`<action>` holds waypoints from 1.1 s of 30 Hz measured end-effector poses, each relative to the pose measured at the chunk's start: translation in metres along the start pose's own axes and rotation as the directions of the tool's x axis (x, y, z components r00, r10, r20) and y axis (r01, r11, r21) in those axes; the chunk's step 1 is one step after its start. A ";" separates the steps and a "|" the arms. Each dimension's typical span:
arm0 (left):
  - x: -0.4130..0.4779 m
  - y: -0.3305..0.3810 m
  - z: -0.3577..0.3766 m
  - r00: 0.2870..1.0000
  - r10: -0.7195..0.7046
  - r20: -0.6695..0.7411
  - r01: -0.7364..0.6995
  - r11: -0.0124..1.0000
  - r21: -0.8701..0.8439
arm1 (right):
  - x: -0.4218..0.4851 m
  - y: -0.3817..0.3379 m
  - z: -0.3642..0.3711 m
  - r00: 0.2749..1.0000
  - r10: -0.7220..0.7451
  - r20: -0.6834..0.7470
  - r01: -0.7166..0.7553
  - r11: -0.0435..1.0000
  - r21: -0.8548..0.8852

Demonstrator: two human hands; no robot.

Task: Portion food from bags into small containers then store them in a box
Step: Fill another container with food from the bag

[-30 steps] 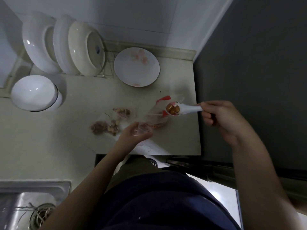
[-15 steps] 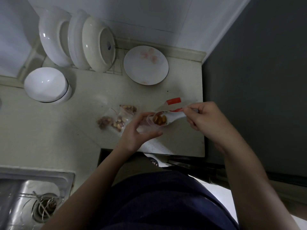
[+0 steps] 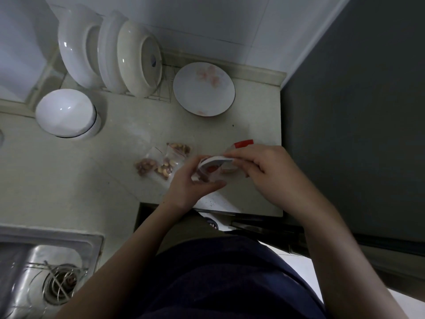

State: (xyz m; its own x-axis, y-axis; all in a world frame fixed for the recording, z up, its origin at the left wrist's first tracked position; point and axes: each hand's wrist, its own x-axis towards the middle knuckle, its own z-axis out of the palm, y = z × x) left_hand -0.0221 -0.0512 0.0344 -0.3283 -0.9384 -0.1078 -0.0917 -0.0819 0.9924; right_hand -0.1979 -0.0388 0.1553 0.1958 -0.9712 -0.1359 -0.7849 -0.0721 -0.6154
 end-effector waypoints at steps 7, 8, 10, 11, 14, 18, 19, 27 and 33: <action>-0.004 -0.006 -0.002 0.999 -0.037 0.000 0.037 0.999 0.005 | -0.005 0.004 -0.009 0.984 0.067 -0.165 -0.063 0.998 0.030; -0.005 -0.008 -0.003 0.999 -0.049 0.007 0.049 0.999 0.009 | -0.006 0.007 -0.014 0.972 0.096 -0.213 -0.086 0.995 0.056; -0.007 -0.011 -0.004 0.998 -0.068 0.013 0.068 0.997 0.025 | -0.008 0.014 -0.027 0.942 0.142 -0.305 -0.132 0.990 0.055; -0.008 -0.013 -0.004 0.997 -0.081 0.010 0.080 0.996 0.039 | -0.010 0.018 -0.033 0.930 0.146 -0.337 -0.150 0.989 0.014; -0.011 -0.017 -0.005 0.991 -0.127 -0.031 0.129 0.988 0.079 | -0.012 0.025 -0.044 0.938 0.058 -0.342 -0.163 0.945 -0.285; -0.012 -0.019 -0.006 0.985 -0.162 -0.061 0.168 0.981 0.101 | 0.001 0.030 -0.033 0.984 -0.020 -0.174 -0.068 0.873 -0.484; -0.012 -0.018 -0.006 0.983 -0.171 -0.064 0.177 0.978 0.108 | 0.006 0.031 -0.027 0.993 -0.031 -0.114 -0.035 0.845 -0.533; -0.018 -0.015 -0.014 0.976 -0.203 -0.079 0.211 0.971 0.111 | 0.044 0.035 0.010 0.968 -0.072 0.239 0.212 0.742 -0.636; -0.025 -0.017 -0.019 0.964 -0.246 -0.097 0.254 0.963 0.086 | 0.084 0.049 0.040 0.924 0.019 0.382 0.267 0.683 -0.680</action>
State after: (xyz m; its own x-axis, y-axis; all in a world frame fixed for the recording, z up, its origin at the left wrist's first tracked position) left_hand 0.0059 -0.0328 0.0212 -0.2029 -0.9175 -0.3421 -0.2528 -0.2885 0.9235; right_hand -0.1962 -0.1149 0.0825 0.3906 -0.8121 -0.4335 -0.8835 -0.4629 0.0711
